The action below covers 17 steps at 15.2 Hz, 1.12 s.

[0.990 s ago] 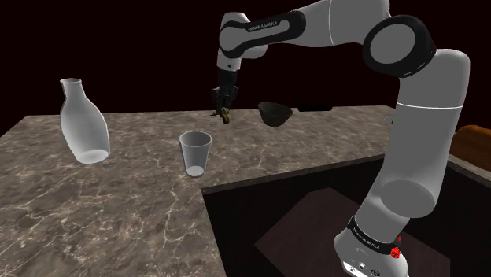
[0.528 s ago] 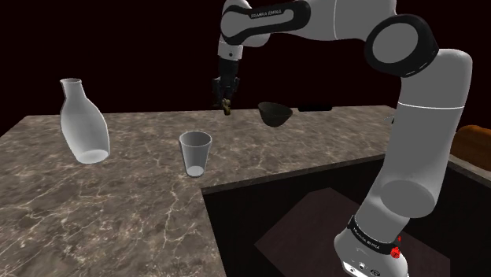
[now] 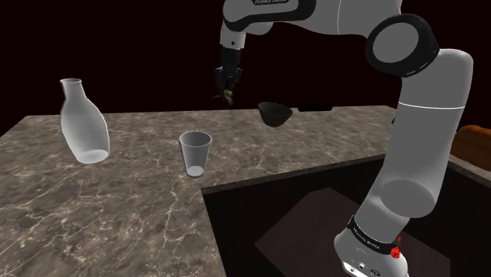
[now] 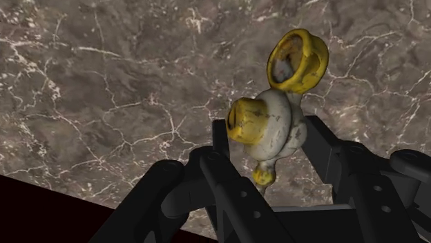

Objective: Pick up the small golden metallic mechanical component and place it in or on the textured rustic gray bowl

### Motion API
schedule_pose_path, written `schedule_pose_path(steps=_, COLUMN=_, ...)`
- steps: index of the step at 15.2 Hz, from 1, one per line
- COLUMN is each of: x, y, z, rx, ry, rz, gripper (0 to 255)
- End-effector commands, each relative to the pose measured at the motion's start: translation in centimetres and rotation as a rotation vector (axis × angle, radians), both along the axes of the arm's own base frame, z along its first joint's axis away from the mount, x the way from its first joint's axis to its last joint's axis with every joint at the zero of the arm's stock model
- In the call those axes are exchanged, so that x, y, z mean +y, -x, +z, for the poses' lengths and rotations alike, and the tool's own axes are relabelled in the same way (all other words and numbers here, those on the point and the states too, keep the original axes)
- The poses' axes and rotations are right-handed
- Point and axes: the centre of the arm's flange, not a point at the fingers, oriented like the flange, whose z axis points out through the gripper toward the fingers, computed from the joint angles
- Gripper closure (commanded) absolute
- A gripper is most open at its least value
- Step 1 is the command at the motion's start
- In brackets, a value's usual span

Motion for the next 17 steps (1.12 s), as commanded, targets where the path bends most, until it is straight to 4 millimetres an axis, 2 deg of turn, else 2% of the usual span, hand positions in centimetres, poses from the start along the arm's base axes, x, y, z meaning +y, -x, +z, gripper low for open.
schedule_pose_path(steps=1, x=-2.0, y=0.4, z=0.2, rx=0.0, ry=0.0, rz=0.0, gripper=255)
schedule_pose_path(steps=17, x=-22.8, y=4.0, z=1.3, rx=0.0, ry=0.0, rz=0.0, gripper=255)
